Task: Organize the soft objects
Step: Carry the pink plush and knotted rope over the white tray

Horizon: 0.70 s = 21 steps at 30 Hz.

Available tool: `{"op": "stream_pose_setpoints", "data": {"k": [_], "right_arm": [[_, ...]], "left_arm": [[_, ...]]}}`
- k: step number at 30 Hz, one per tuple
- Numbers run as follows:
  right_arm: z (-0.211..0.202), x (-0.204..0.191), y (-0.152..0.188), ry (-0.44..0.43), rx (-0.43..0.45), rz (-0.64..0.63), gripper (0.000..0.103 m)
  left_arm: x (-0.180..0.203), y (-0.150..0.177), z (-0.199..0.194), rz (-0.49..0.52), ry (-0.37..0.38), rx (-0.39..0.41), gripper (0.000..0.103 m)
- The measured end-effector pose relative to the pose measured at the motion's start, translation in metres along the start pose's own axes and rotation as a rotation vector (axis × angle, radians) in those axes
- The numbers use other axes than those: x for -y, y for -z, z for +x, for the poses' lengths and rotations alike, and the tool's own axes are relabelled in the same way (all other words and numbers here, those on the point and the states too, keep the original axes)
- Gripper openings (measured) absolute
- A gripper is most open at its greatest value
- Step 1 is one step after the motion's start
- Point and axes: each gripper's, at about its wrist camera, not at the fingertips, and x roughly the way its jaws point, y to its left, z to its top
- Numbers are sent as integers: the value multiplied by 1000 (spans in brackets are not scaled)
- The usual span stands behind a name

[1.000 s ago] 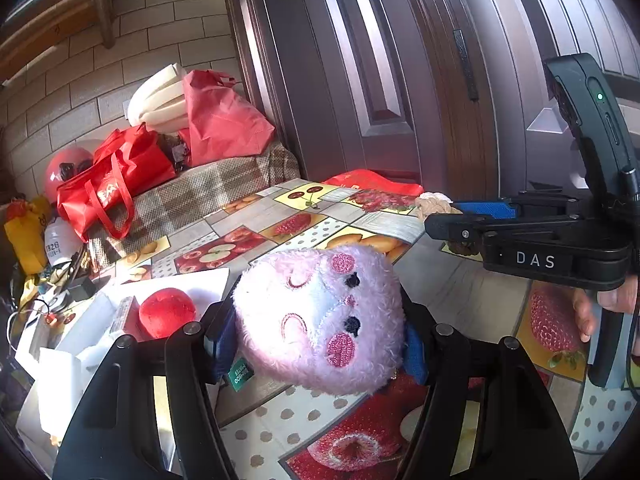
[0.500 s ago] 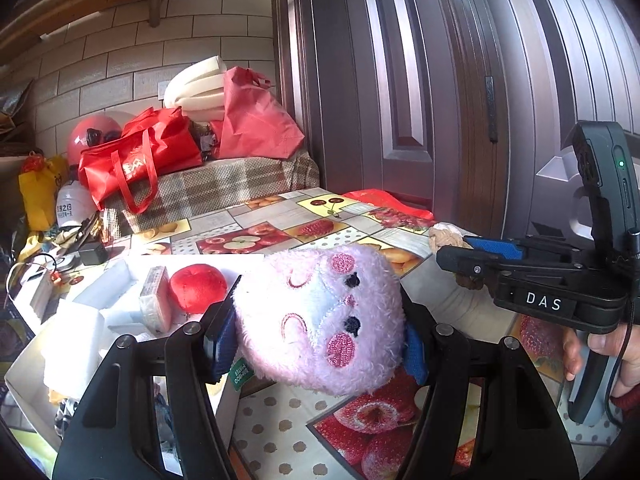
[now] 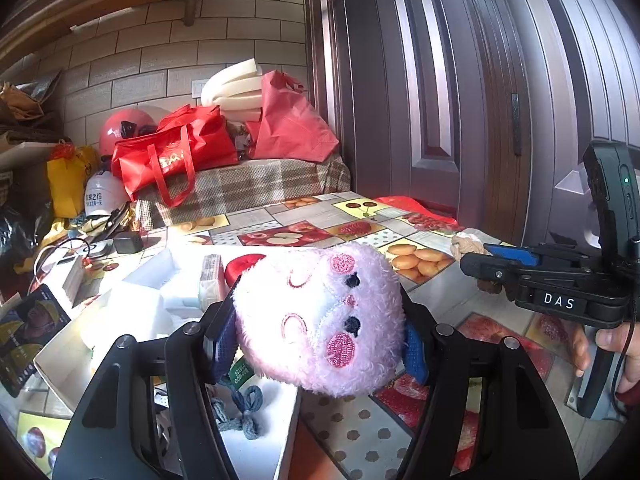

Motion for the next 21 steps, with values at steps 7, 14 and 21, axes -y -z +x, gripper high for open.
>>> {"op": "stream_pose_setpoints", "data": {"k": [7,14,21], "right_arm": [[2,-10,0,-22,-3,-13,33],[7,-24,-1,-47,-15,-39,33],[19,-46,-2,-99,-33,-72,33]], "left_arm": [[-42,6,-10,-44,-94,4,66],[-84,13,-17,-112,-180,-11,66],[-112,18,-15,-151,-249,-27,67]]}}
